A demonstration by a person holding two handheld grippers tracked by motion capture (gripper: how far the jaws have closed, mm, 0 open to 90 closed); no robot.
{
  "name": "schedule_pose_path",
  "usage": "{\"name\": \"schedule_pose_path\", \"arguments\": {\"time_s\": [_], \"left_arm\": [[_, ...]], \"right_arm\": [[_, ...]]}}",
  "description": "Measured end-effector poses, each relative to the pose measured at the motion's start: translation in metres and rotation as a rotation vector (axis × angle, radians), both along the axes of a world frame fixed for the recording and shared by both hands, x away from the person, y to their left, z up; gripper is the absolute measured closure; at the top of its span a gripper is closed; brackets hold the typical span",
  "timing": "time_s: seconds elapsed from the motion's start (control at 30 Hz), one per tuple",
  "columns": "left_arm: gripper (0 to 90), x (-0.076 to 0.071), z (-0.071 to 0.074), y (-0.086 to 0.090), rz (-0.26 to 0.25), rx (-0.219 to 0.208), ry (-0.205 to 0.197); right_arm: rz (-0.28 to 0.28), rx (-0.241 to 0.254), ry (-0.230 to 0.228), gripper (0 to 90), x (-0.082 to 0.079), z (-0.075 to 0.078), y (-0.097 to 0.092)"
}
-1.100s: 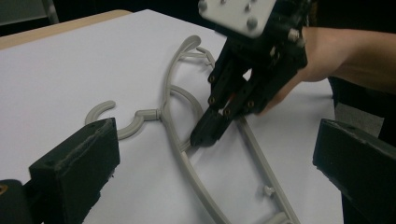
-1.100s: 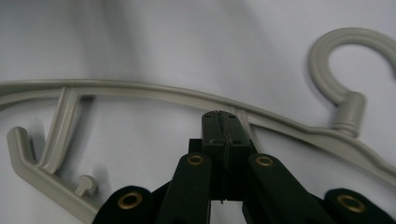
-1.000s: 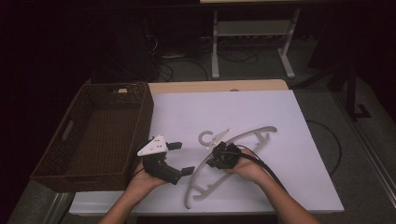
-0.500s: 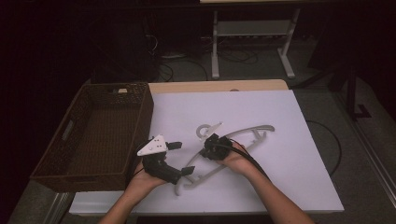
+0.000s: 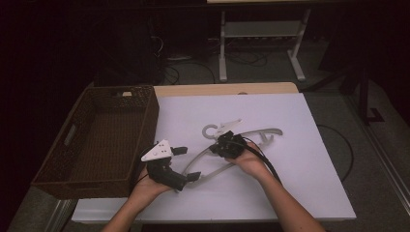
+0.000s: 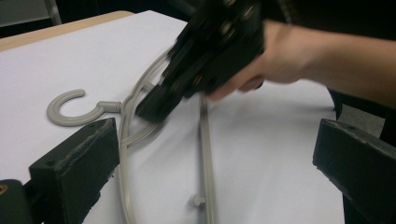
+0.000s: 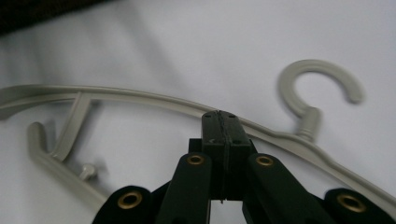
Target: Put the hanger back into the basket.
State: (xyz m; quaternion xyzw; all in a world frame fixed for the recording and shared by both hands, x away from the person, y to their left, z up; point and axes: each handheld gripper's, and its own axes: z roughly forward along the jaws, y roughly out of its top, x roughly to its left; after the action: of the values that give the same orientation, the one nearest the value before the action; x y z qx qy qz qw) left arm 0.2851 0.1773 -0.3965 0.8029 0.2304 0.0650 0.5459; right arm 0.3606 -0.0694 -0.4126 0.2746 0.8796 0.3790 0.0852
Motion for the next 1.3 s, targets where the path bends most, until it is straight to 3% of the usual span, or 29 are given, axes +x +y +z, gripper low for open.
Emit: {"name": "schedule_pose_path", "arguments": {"time_s": [0.2,0.4,0.73,1.03,1.3], "left_arm": [[0.2,0.000,0.000,0.000,0.001,0.001,0.001],[0.2,0.001,-0.001,0.001,0.007,0.001,0.001],[0.2,0.001,-0.002,0.002,0.008,0.003,0.004],[0.3,0.001,-0.002,0.001,0.011,0.002,0.005],[0.2,0.004,-0.002,-0.005,0.013,0.029,0.003]], "right_arm": [[-0.035,0.019,-0.026,89.0,-0.018,0.012,-0.037],[-0.065,0.012,-0.005,89.3,-0.031,0.000,-0.065],[-0.073,-0.042,0.037,89.3,-0.024,-0.020,-0.062],[-0.061,-0.073,0.045,89.5,-0.026,-0.027,-0.058],[-0.068,-0.077,0.056,89.6,-0.027,-0.028,-0.057]]}}
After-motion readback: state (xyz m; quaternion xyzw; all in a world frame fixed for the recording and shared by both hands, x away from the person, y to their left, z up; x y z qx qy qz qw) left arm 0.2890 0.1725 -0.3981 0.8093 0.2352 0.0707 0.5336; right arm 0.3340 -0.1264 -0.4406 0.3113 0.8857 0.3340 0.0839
